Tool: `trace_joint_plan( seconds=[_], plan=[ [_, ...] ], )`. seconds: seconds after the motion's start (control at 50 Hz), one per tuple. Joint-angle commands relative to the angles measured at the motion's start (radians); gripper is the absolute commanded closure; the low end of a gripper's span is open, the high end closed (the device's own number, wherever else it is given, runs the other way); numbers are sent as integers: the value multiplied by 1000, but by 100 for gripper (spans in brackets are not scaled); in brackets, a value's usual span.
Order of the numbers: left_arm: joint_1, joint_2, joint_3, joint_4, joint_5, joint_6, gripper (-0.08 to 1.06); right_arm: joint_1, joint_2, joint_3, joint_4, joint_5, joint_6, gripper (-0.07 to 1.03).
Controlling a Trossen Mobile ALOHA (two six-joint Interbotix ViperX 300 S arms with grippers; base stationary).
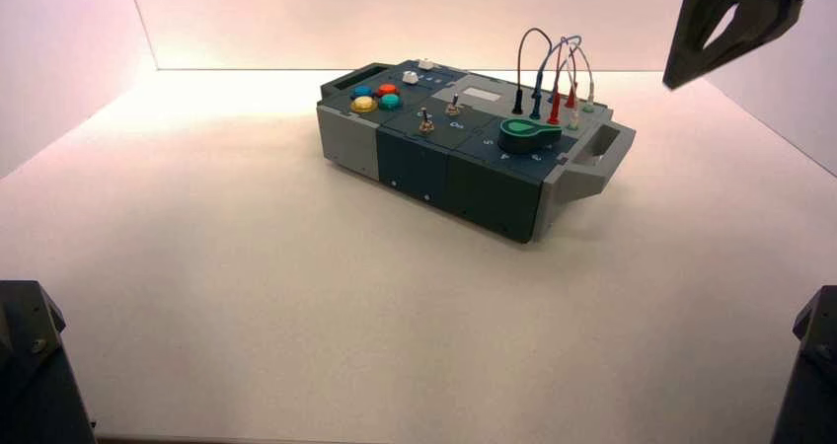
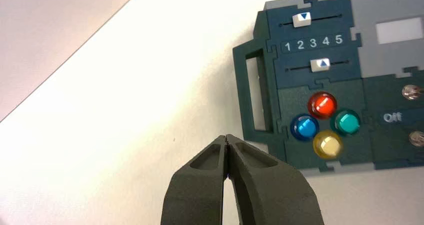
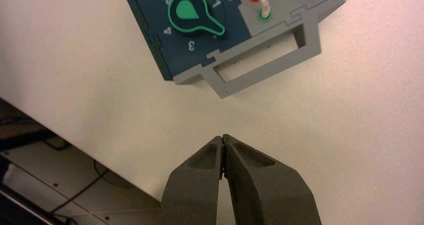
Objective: Rotate the box counterclockwise.
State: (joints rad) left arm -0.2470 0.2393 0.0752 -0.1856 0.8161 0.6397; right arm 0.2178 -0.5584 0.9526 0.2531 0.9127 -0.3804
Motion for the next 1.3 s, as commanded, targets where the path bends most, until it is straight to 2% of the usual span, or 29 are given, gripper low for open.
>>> trace_joint_plan(
  seconds=[0.02, 0.12, 0.38, 0.64, 0.76, 0.98, 1.3],
  plan=[
    [-14, 40, -97, -5, 18, 23, 101, 20, 26, -32, -9, -14, -9, 98],
    [-23, 91, -150, -5, 34, 38, 101, 38, 49, -32, -14, -37, -9, 98],
    [-43, 184, -232, -8, 40, 51, 101, 48, 109, -34, -20, -54, -11, 98],
    [-46, 253, -314, -9, 35, 52, 101, 120, 189, -54, -46, -57, -9, 98],
    [-49, 284, -357, -14, 34, 52, 101, 129, 232, -63, -49, -66, -11, 98],
    [-67, 334, -403, -20, 35, 54, 101, 138, 273, -63, -67, -72, -11, 98],
    [-94, 402, -465, -21, 35, 63, 101, 140, 284, -64, -91, -133, -8, 98]
  ],
)
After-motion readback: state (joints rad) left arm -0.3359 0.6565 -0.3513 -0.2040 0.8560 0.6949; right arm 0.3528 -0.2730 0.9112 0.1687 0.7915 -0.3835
